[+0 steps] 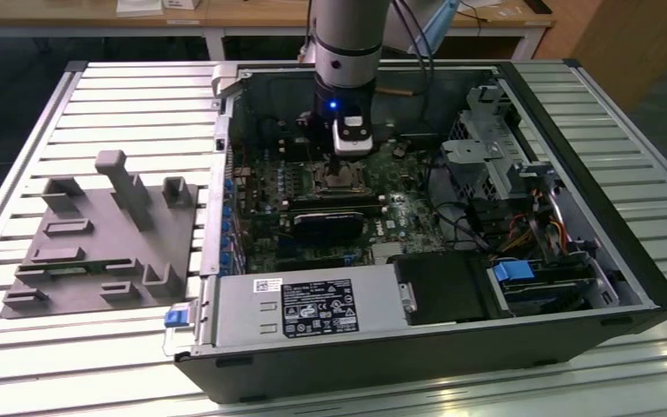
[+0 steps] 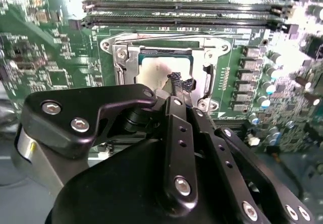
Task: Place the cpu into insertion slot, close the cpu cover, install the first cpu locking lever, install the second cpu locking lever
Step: 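Close the cpu cover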
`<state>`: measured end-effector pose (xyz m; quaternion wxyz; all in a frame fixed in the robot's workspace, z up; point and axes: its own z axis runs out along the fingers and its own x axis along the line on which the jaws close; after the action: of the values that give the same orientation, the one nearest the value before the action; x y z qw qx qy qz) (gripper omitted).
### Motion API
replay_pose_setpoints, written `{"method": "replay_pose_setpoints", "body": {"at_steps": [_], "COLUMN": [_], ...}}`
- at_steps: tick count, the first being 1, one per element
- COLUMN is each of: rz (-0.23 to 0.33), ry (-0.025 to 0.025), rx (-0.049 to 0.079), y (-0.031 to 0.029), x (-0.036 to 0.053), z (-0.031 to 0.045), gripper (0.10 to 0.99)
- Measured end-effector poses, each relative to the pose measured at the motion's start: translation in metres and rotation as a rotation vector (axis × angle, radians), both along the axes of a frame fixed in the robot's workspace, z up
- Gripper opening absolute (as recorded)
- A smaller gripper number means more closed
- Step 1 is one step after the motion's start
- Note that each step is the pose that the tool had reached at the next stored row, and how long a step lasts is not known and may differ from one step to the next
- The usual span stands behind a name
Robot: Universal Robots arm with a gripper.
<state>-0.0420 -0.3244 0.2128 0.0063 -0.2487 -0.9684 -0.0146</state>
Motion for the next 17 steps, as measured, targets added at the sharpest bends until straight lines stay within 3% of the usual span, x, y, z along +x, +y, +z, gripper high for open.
{"method": "replay_pose_setpoints", "body": {"at_steps": [5, 6, 10, 12, 17], "rz": [0.055, 0.061, 0.075, 0.083, 0.158], "ry": [-0.0014, -0.0059, -0.0462, -0.058, -0.0596], "rx": [0.0, 0.0, 0.0, 0.0, 0.002], "y": [0.0, 0.0, 0.0, 0.0, 0.0], "x": [-0.0002, -0.0002, -0.0002, -0.0003, -0.0003], "z": [-0.0005, -0.0006, -0.0007, -0.0008, -0.001], "gripper": [0.106, 0.106, 0.106, 0.106, 0.106]}}
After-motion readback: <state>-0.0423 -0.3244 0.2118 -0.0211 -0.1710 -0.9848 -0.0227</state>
